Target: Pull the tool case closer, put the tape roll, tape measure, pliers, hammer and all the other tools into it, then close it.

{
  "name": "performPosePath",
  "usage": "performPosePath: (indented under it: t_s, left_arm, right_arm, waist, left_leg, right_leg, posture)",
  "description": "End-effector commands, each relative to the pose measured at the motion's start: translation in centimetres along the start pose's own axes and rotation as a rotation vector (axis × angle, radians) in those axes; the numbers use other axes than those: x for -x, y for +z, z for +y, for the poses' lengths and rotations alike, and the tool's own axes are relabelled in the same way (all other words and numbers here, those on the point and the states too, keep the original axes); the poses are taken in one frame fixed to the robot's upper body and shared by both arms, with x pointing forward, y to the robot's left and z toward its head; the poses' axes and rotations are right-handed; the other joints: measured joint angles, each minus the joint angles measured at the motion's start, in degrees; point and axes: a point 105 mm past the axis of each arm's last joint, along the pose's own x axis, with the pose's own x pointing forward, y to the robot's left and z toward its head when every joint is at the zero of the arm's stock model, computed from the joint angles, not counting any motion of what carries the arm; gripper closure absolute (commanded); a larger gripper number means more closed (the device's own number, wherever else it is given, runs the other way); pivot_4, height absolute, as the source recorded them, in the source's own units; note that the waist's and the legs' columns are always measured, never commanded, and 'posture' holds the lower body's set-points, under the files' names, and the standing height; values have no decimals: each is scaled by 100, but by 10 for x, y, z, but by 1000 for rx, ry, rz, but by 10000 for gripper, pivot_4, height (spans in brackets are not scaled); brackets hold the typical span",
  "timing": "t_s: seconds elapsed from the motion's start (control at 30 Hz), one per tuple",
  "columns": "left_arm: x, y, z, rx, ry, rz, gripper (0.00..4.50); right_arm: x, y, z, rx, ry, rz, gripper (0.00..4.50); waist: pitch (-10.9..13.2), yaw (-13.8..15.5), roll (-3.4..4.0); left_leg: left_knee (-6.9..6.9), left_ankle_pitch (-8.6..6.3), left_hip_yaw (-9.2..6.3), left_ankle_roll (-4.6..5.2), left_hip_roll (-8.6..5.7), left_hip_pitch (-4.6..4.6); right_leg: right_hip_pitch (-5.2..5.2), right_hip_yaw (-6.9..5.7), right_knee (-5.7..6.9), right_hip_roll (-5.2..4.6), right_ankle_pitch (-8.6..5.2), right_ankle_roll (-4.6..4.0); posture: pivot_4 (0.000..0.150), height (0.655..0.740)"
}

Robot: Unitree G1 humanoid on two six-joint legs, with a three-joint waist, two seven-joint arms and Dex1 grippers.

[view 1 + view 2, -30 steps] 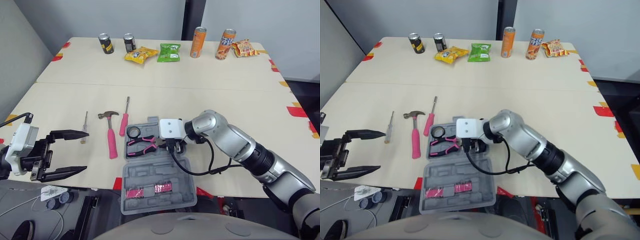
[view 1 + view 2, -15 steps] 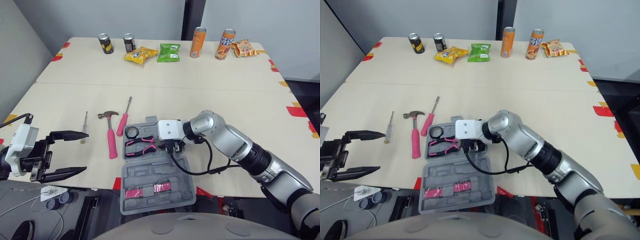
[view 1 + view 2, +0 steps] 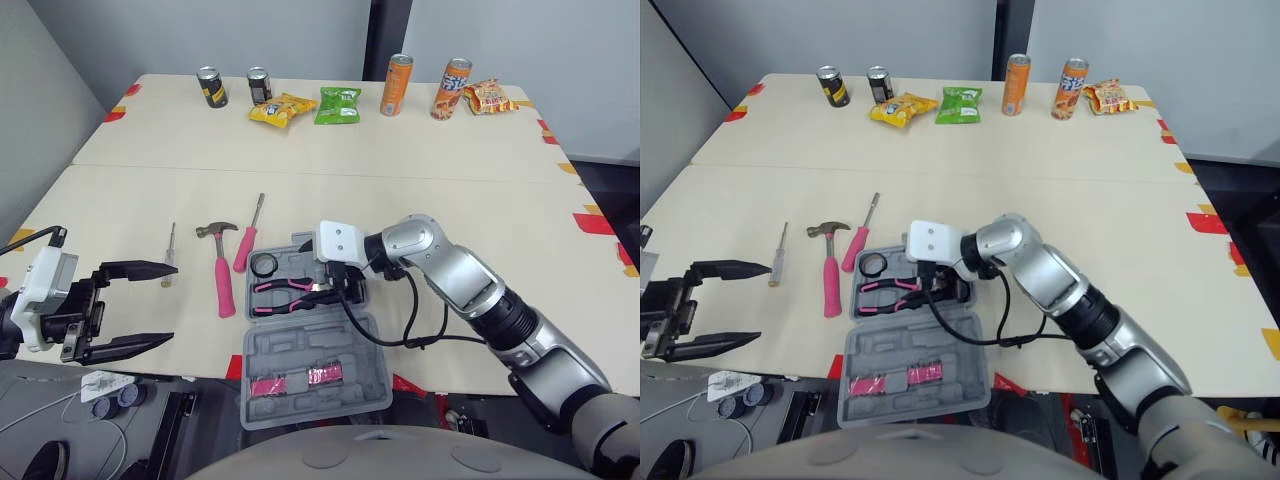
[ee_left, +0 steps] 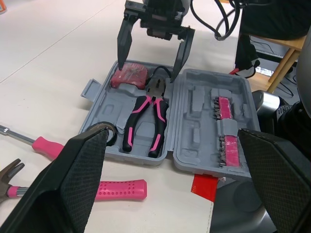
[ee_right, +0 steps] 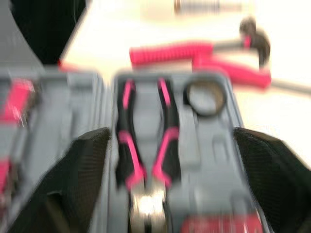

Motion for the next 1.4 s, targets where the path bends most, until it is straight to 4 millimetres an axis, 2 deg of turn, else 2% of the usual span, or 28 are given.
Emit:
performPosePath:
  t_s: [0.03,0.23,0.27,0.3,0.47,0.57,0.83,1.17,1.27,1.33,1.4]
  left_arm:
    - [1,5,-4,-30,-35,-3,0]
    - [0,4,-6,-28,-35,-7,0]
    - [0,4,-6,-28,-35,-8,0]
    - [-1,3,-6,-28,-35,-9,0]
    - [-1,3,-7,-26,-31,-14,0]
    - [-1,2,-7,-15,-17,-27,0]
    - [-1,-4,-10,2,0,-30,0]
    - [-1,-10,-12,25,27,-38,0]
    - [-2,-14,-11,56,47,-43,0]
    - [-2,-18,-10,70,73,-29,0]
    - [2,-21,-4,82,128,-33,0]
  right_arm:
    - [0,0,-2,35,10,-85,18323]
    - [-10,-18,-3,14,32,-67,38541]
    - [-12,-21,-3,16,38,-60,43800]
    - [-13,-23,-3,19,41,-55,44492]
    - [-20,-31,-4,5,38,-43,44492]
    - [-24,-46,-6,-30,34,22,44492]
    - [-18,-110,2,-182,29,305,44492]
    - [-15,-152,29,-263,91,415,44492]
    - [-18,-147,24,-257,53,355,44492]
    - [-20,-128,11,-240,-12,235,44492]
    - [-19,-99,-4,-202,-81,65,44492]
  waist:
    - [-2,-3,-3]
    - [-2,-22,-4]
    - [-2,-22,-4]
    - [-2,-22,-4]
    - [-3,-20,-5]
    - [-3,-19,-5]
    - [-34,-28,-8]
    - [-224,-18,38]
    - [-265,-25,46]
    - [-275,-29,45]
    - [-273,-30,46]
  left_leg:
    - [0,0,0,0,0,0]
    - [2,0,-1,0,0,-1]
    - [2,0,-1,0,0,0]
    - [2,0,-1,0,0,-1]
    - [3,0,-2,0,1,-2]
    - [3,0,-2,0,1,-2]
    - [4,0,-1,1,2,8]
    - [0,-3,-8,-3,2,22]
    - [-1,-5,-11,-5,1,29]
    - [-6,-5,-11,-5,1,31]
    - [-7,-5,-11,-4,2,28]
  right_leg:
    - [0,0,0,0,0,0]
    - [-1,-1,6,1,-1,-2]
    - [0,0,6,1,-1,-2]
    - [-1,-1,6,1,-1,-2]
    - [-1,-2,6,1,-1,-3]
    - [-1,-2,6,1,-1,-3]
    - [6,-1,0,1,-4,-8]
    - [45,-10,-27,-5,-7,-12]
    - [56,-13,-33,-7,-7,-12]
    - [56,-13,-35,-7,-7,-12]
    - [53,-14,-35,-6,-7,-12]
  posture:
    - [1500,7385]
    - [1500,7385]
    - [1500,7385]
    - [1500,7385]
    - [1500,7385]
    - [1500,7385]
    - [1500,7385]
    - [1500,7385]
    - [1500,7385]
    - [1500,7385]
    - [1500,7385]
